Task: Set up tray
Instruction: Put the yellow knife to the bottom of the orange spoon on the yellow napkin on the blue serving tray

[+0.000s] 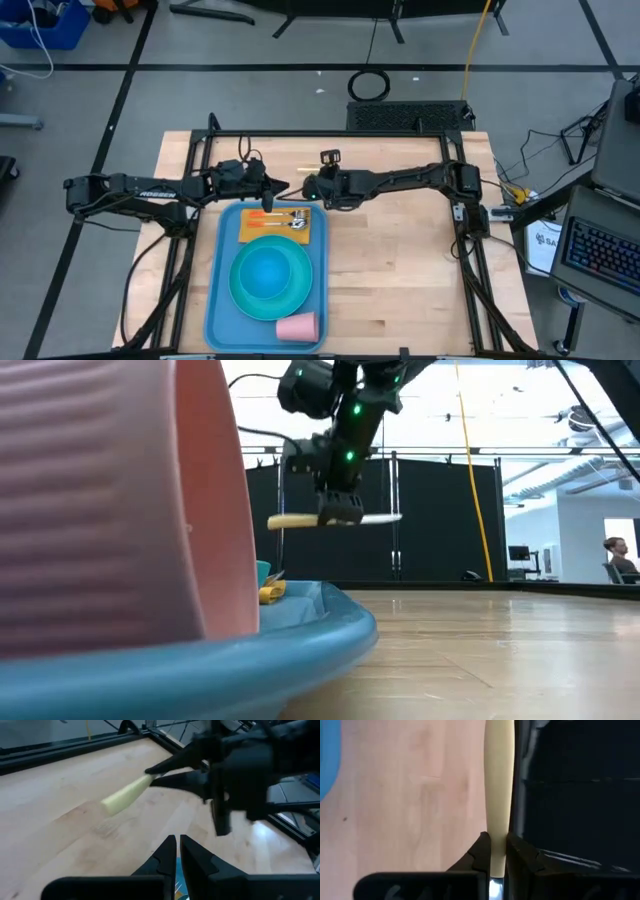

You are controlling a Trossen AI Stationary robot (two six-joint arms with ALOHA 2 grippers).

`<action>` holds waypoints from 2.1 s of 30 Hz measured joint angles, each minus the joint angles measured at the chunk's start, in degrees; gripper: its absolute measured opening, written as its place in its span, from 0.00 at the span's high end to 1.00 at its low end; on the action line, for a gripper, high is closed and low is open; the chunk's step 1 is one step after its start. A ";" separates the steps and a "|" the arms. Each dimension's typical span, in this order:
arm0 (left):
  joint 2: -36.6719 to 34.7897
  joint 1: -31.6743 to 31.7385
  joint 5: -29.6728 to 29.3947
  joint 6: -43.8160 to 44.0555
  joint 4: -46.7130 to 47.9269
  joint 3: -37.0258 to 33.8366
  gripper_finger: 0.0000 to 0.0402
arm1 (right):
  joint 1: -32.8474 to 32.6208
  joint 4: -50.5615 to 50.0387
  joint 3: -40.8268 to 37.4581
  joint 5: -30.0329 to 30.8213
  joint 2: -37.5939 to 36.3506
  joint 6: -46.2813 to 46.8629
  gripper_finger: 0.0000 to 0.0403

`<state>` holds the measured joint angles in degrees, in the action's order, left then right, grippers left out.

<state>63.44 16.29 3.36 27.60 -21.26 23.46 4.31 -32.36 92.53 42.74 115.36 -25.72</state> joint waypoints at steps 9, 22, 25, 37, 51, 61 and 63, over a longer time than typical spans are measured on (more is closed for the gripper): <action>-0.02 -4.84 0.93 0.72 -5.36 0.00 0.93 | -7.57 2.58 -7.29 5.12 -7.66 6.15 0.93; -0.02 -10.18 -2.52 1.24 -6.92 0.00 0.79 | -15.98 14.27 -23.28 8.84 -17.31 11.57 0.93; -0.02 -11.86 -4.91 1.00 -6.33 0.00 0.65 | -17.34 15.21 -24.71 10.04 -17.21 11.65 0.93; 1.93 -17.98 -7.99 4.53 -7.15 0.11 0.37 | -20.96 25.26 -25.09 6.18 -17.24 9.50 0.93; 3.06 -19.98 -10.95 3.57 -10.25 0.09 0.36 | -18.90 25.12 -25.09 0.73 -17.24 10.25 0.93; 3.41 -20.50 -10.95 4.02 -10.29 0.07 0.36 | -18.97 28.22 -25.06 -1.36 -17.24 8.84 0.93; 3.41 -20.50 -11.14 4.02 -10.31 0.07 0.36 | -18.92 28.51 -25.05 -2.43 -17.23 8.59 0.93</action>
<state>66.85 -4.21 -7.79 31.62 -31.57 23.53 -14.61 -3.85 67.48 40.31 98.13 -17.14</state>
